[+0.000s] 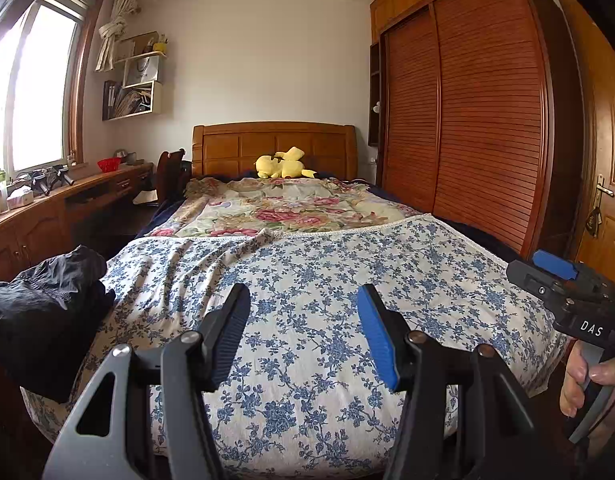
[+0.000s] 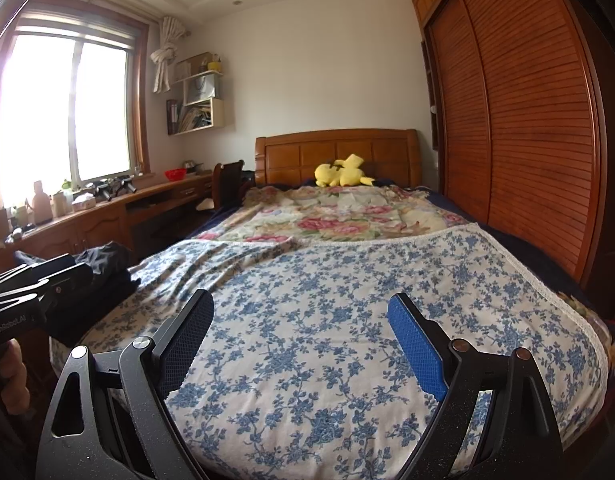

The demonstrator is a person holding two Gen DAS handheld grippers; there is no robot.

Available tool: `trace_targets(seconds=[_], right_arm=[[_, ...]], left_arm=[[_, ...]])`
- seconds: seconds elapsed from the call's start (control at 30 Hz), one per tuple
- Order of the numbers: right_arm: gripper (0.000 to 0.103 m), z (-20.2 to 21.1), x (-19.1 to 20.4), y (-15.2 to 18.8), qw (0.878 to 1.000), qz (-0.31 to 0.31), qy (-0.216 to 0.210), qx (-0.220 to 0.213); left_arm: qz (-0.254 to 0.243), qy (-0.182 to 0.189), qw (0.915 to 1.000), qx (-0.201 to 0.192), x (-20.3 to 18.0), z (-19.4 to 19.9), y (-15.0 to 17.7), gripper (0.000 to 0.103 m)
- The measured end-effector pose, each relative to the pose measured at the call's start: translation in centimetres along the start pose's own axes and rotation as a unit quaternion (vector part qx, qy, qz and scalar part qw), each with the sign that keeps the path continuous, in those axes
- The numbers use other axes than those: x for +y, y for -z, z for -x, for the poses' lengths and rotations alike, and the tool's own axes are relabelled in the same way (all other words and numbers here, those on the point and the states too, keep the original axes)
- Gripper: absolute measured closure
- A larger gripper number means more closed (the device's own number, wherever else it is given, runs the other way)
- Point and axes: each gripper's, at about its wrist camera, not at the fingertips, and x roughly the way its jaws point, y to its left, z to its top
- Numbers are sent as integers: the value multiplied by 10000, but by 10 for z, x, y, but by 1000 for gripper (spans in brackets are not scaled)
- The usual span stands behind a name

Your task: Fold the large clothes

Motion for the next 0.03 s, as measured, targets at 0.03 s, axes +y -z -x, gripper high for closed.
trace_targets(seconds=[0.03], right_arm=[[12,0,0,0,10000,2,-2,2]], left_arm=[[-1,1,10000,1,0,0,0,48]])
